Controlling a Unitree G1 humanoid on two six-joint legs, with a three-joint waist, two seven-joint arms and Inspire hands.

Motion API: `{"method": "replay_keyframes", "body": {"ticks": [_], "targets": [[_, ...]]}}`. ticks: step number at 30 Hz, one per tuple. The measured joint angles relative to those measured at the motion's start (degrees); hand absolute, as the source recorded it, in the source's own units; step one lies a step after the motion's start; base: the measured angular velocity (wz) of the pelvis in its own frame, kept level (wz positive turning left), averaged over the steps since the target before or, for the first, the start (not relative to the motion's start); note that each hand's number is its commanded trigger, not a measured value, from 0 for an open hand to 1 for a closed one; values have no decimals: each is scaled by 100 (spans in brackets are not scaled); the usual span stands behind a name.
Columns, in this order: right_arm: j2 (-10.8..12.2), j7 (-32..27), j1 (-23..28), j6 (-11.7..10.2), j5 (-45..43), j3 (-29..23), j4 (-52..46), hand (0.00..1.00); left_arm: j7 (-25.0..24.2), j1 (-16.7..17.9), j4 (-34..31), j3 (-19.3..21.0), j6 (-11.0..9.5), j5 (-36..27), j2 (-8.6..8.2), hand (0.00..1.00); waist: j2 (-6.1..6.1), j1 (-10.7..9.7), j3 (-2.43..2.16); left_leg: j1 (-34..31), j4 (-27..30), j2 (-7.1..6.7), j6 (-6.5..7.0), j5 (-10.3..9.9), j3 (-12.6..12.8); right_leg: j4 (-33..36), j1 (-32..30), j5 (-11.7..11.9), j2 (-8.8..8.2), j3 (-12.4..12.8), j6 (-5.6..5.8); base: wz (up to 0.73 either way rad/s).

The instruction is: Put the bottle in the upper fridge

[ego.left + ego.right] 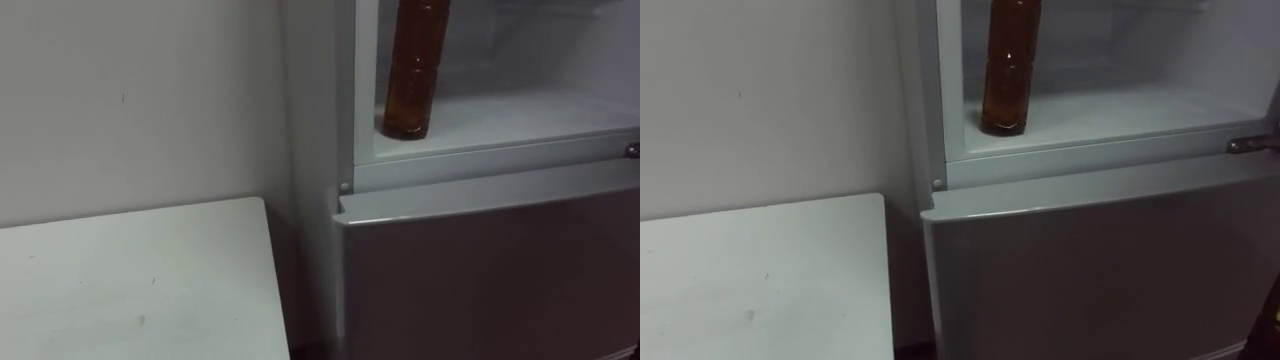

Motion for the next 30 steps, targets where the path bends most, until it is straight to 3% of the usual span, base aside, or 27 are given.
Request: {"method": "replay_keyframes", "body": {"ticks": [12, 19, 26, 30], "targets": [[83, -401, -1, 42, -720, 37, -70, 0, 43, -22, 117, -96, -158, 0, -2, 0, -47, 103, 37, -16, -2, 10, -10, -6, -2, -18, -19, 0, 11, -14, -1, 0], [160, -781, 11, 299, -1348, 79, -85, 0, 18, -44, 279, 84, -253, 39, 1, 0, -121, 129, 52, -110, 0, 12, -15, -7, 1, -1, -138, 2, 16, -13, -7, -1], [165, -1049, 15, 371, -1668, 391, -86, 0, -117, -56, 318, 160, -434, 72, 9, 0, -183, 141, 53, -90, 14, 16, -16, -7, 18, -13, -111, 6, 20, -4, -13, -1], [165, -1059, 19, 454, -1832, 529, -85, 0, -227, -91, 353, 147, -435, 72, 11, 0, -189, 142, 56, -85, 16, 17, -16, -7, 18, -10, -112, 7, 19, 2, -14, 0]]}}
